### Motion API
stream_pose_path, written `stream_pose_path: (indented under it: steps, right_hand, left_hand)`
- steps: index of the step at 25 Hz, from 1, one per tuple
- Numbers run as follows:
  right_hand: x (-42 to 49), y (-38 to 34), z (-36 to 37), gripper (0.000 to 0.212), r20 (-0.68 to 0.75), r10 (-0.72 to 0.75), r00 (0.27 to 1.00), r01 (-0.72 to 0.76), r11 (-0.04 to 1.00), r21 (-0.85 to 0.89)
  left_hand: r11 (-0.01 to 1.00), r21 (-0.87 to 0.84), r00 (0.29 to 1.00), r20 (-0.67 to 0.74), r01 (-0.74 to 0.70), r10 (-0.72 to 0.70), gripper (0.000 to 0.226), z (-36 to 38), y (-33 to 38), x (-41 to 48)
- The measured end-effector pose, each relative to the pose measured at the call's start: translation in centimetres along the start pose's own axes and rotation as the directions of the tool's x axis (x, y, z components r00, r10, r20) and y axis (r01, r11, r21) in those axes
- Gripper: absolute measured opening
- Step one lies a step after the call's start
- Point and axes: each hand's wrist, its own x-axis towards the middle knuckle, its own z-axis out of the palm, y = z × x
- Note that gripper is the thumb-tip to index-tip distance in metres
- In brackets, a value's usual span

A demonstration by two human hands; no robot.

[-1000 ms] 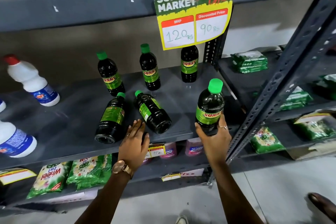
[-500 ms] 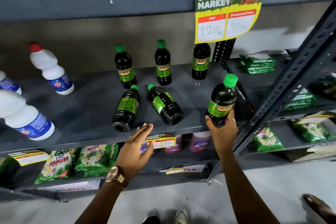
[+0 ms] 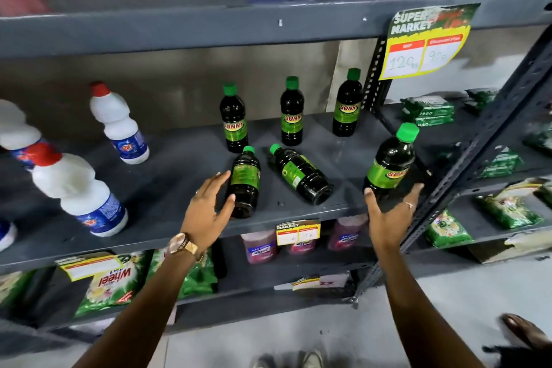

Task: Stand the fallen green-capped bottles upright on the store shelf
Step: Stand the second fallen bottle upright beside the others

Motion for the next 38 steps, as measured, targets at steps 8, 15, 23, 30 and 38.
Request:
stream_pose_path:
  steps: [8,15,23,30,38]
  right_hand:
    - [-2.2,-9.7,9.6,0.082,0.505,0.164,0.848,0.193,0.79,-0.582]
    - [2.4,-9.9,11.2,0.042,0.663,0.399,0.634,0.02,0.848,-0.53]
    - [0.7,-6.9,13.9,0.093,0.312,-0.001,0.95,-0.033,0.994,0.105]
    - [0.8,-5.2,14.8,0.095,0.326,-0.08,0.942,0.046,0.993,0.113]
    - [0.4,-6.2,15.4,0.105,0.144,0.02,0.989,-0.011,0.998,-0.063]
  left_hand:
    - [0.961,0.184,0.966,0.114,0.208,-0.231,0.048,0.7,-5.2,3.6]
    - [0.948,0.271,0.971,0.118,0.168,-0.206,0.05,1.4,-6.1,3.9]
    - [0.936,0.316,0.974,0.107,0.156,-0.199,0.048,1.7,-6.4,4.1]
    - [0.93,0.33,0.973,0.102,0.162,-0.206,0.048,1.6,-6.0,4.0]
    - [0.92,0.354,0.973,0.095,0.165,-0.211,0.046,1.6,-5.6,3.9]
